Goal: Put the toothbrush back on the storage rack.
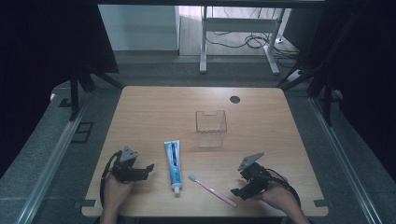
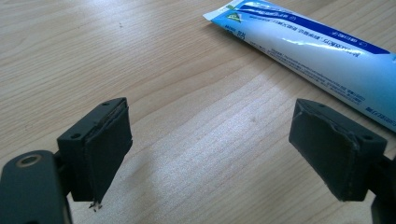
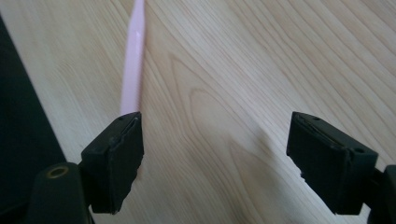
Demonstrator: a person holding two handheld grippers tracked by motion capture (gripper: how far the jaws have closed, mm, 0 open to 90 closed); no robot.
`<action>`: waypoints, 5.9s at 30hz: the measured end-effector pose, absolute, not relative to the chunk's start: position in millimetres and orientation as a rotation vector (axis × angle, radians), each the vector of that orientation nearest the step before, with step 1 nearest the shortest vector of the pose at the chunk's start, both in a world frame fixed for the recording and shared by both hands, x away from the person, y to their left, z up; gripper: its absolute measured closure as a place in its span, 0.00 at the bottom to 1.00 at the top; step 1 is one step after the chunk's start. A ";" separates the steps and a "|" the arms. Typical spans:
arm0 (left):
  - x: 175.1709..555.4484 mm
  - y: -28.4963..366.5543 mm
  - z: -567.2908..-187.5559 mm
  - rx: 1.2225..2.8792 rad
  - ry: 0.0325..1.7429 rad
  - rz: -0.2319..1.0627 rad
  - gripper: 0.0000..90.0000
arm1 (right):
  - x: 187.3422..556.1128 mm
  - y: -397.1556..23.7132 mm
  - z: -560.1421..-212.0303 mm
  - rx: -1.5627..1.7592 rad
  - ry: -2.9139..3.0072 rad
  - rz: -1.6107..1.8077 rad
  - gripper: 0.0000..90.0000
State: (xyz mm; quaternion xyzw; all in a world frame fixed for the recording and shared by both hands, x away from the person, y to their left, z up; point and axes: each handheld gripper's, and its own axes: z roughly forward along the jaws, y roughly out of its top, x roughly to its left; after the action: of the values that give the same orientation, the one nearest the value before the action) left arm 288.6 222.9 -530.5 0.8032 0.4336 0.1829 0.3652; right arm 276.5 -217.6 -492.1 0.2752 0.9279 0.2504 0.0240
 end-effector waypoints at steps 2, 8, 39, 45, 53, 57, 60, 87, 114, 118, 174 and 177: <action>288.6 222.8 -530.7 2.064 1.113 0.471 0.15 | 276.9 -213.5 -491.0 0.854 2.878 0.795 0.22; 288.5 222.4 -530.6 2.061 1.113 0.470 0.15 | 276.9 -202.6 -488.0 0.782 2.878 0.779 0.28; 288.9 220.4 -530.7 2.092 1.093 0.469 0.15 | 273.9 -118.8 -492.5 0.570 3.083 0.287 0.78; 289.0 219.8 -531.0 2.090 1.091 0.468 0.15 | 273.8 -109.8 -497.3 0.550 3.092 0.207 0.81; 289.2 219.1 -531.2 2.100 1.087 0.467 0.15 | 277.0 -105.4 -499.3 0.577 3.059 0.142 0.87; 289.1 218.7 -531.3 2.103 1.084 0.468 0.15 | 276.6 -104.2 -498.3 0.585 3.038 0.129 0.88; 289.3 218.2 -531.7 2.104 1.082 0.467 0.15 | 277.3 -105.4 -494.9 0.608 3.042 0.158 0.88; 289.2 217.0 -531.8 2.112 1.081 0.469 0.15 | 289.4 -128.5 -451.4 0.661 3.029 0.288 0.88; 289.4 215.9 -532.2 2.111 1.079 0.470 0.15 | 312.5 -144.2 -413.8 0.725 2.987 0.431 0.88; 289.4 216.4 -531.8 2.107 1.075 0.471 0.15 | 318.3 -145.7 -409.0 0.750 2.975 0.450 0.88; 290.3 211.3 -532.0 2.121 1.043 0.427 0.14 | 403.3 -135.4 -386.5 0.958 2.737 0.757 0.88; 290.5 210.9 -532.3 2.122 1.042 0.426 0.14 | 406.4 -133.9 -386.8 0.968 2.722 0.788 0.88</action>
State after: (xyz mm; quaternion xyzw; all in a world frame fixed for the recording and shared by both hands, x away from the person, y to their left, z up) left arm 290.5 210.9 -532.3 0.8237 0.4046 0.1653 0.3613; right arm 406.4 -133.9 -386.8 0.3224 0.9066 0.2623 0.0733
